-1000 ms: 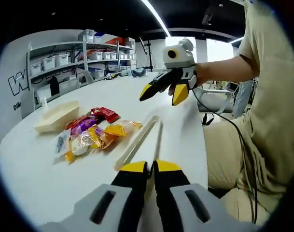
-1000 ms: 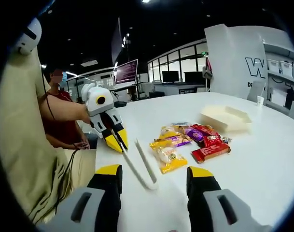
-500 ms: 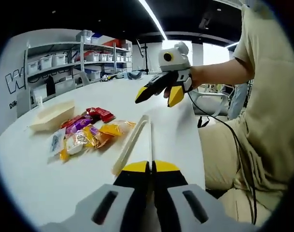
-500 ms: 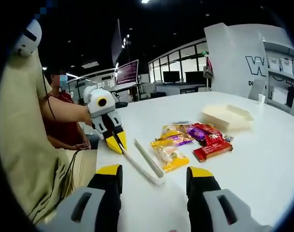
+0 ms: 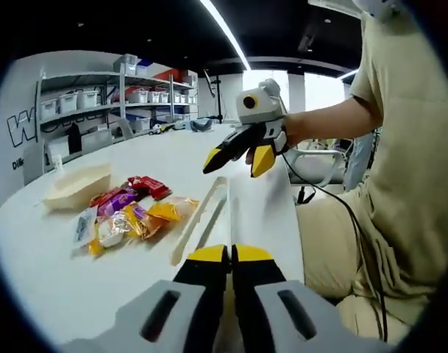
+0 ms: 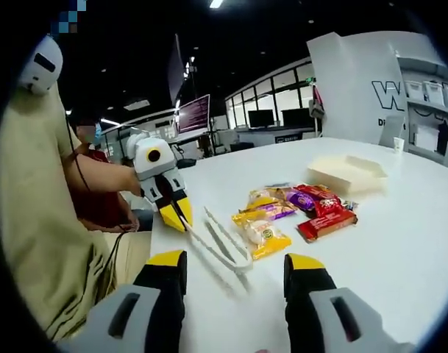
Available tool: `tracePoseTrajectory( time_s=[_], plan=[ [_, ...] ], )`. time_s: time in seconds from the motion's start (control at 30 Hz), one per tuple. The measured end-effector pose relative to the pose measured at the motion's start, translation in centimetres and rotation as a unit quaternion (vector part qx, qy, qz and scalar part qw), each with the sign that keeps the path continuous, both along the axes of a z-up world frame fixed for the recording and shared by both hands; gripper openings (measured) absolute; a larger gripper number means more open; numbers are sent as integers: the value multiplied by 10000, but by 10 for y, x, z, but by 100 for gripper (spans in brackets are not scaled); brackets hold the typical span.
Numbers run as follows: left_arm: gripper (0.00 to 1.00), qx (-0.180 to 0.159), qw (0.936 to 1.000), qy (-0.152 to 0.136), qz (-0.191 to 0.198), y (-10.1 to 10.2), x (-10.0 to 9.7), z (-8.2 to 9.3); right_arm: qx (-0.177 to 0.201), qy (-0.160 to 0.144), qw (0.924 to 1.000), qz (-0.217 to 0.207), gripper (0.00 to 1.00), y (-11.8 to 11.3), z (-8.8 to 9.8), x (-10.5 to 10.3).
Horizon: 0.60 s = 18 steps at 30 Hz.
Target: Place the target food into the container with the food tongs after gripping and lifting it, then release it inside without dropping or visibly crushing the food.
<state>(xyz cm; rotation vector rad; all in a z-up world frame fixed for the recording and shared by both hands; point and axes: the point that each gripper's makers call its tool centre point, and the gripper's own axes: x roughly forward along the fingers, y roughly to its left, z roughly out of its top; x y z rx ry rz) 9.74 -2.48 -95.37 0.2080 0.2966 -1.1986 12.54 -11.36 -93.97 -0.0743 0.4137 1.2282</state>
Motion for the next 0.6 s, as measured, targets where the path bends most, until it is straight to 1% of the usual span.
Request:
tracePoseTrajectory(
  time_s=[0.2, 0.33, 0.43, 0.6],
  plan=[
    [1, -455, 9989, -31, 56, -4, 1, 21, 228, 48, 9997, -22, 51, 3, 6, 0],
    [1, -704, 9975, -17, 68, -7, 0, 30, 428, 84, 9990, 3, 51, 7, 13, 0],
    [1, -691, 9976, -13, 80, -7, 1, 30, 512, 84, 9986, 31, 51, 10, 16, 0],
    [1, -846, 9964, 35, 58, -7, -2, 34, 813, 109, 9965, 154, 51, 17, 27, -3]
  ],
)
